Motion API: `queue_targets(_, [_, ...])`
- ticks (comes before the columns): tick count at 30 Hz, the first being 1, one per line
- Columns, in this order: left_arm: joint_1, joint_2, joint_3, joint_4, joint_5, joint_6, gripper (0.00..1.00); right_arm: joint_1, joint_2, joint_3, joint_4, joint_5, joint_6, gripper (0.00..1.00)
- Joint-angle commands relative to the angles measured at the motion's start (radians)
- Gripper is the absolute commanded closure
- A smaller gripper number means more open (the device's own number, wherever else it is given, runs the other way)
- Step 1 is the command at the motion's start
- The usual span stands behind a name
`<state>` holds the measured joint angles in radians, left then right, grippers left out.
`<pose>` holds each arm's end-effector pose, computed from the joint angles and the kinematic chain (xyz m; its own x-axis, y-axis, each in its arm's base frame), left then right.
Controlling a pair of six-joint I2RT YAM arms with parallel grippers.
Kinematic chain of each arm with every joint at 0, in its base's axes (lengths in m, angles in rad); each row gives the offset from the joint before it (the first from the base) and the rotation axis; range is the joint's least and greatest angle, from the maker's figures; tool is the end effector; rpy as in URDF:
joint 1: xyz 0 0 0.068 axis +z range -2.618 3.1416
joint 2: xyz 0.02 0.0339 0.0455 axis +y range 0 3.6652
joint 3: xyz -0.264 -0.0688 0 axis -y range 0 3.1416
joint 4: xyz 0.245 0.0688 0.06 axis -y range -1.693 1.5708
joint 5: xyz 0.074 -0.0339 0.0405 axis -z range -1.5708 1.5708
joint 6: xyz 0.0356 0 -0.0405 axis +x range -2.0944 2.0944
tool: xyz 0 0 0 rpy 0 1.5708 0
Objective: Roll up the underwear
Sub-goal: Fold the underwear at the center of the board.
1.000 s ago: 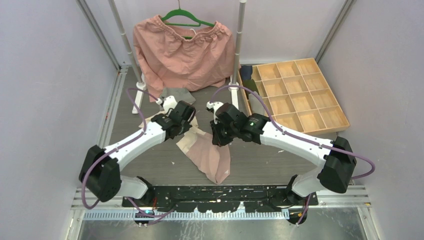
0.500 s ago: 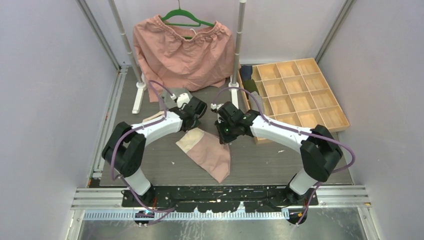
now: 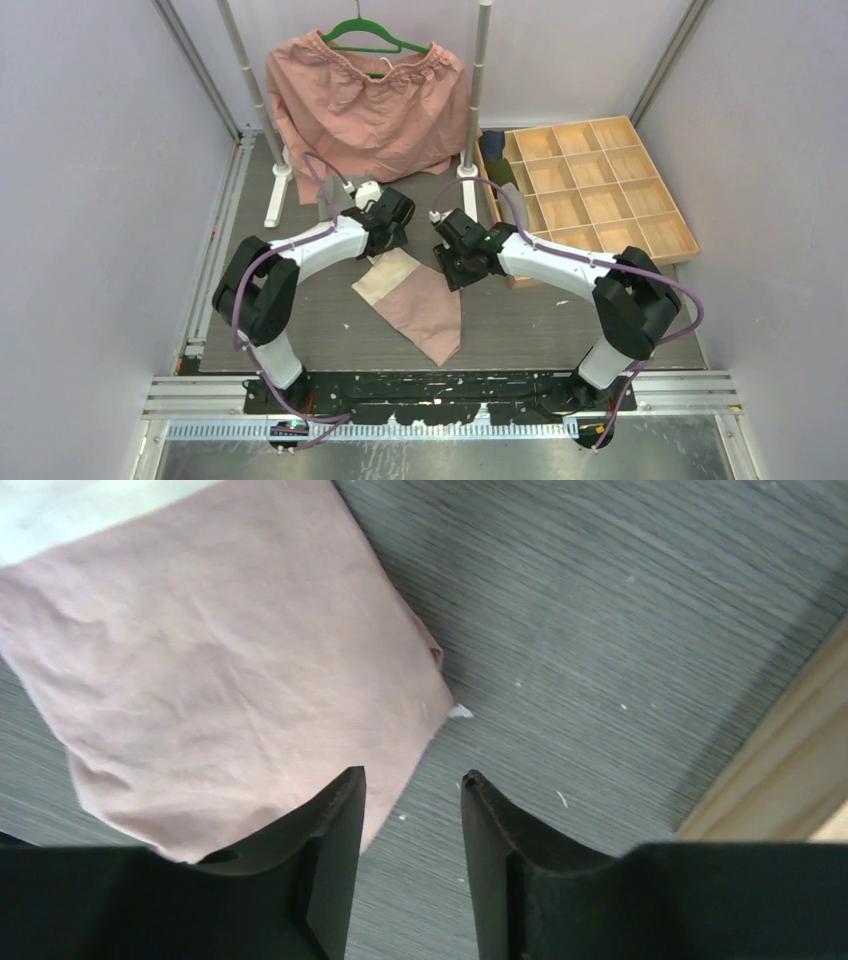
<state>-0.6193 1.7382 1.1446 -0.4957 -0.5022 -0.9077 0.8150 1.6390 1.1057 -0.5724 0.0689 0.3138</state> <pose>0.2944 -0.1888 0.1933 -0.7022 -0.3478 -0.6213 -0.3673 0.9244 -0.1024 0.2272 0.2374 0.2061 -0.8006 -0.4005 -0.4456 -0.4812 0.8730 0.0799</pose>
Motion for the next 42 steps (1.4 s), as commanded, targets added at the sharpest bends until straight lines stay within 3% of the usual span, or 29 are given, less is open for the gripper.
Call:
queue_targets(1, [0.006, -0.152, -0.069, -0.004, -0.010, 0.017, 0.27, -0.003, -0.113, -0.036, -0.002, 0.071, 0.030, 0.52])
queue_targets(3, [0.005, -0.218, -0.150, 0.040, 0.043, 0.026, 0.33, -0.004, -0.154, -0.057, 0.009, 0.039, 0.047, 0.52])
queue_targets(7, [0.004, -0.342, -0.380, 0.240, 0.227, 0.073, 0.53, 0.002, -0.250, -0.131, 0.109, -0.191, 0.107, 0.66])
queue_targets(11, [0.004, -0.375, -0.489, 0.383, 0.348, 0.107, 0.70, 0.061, -0.267, -0.190, 0.205, -0.359, 0.166, 0.73])
queue_targets(18, [0.004, -0.296, -0.488, 0.373, 0.307, 0.126, 0.88, 0.168, -0.152, -0.238, 0.230, -0.233, 0.235, 0.80])
queue_targets(28, [0.004, -0.243, -0.531, 0.364, 0.240, 0.121, 0.93, 0.235, -0.136, -0.345, 0.214, -0.218, 0.291, 0.78])
queue_targets(36, [0.005, -0.202, -0.528, 0.360, 0.224, 0.144, 0.96, 0.247, -0.174, -0.353, 0.072, -0.147, 0.278, 0.77])
queue_targets(42, [0.002, -0.230, -0.543, 0.365, 0.308, 0.168, 0.97, 0.245, -0.270, -0.351, 0.036, -0.080, 0.277, 0.68])
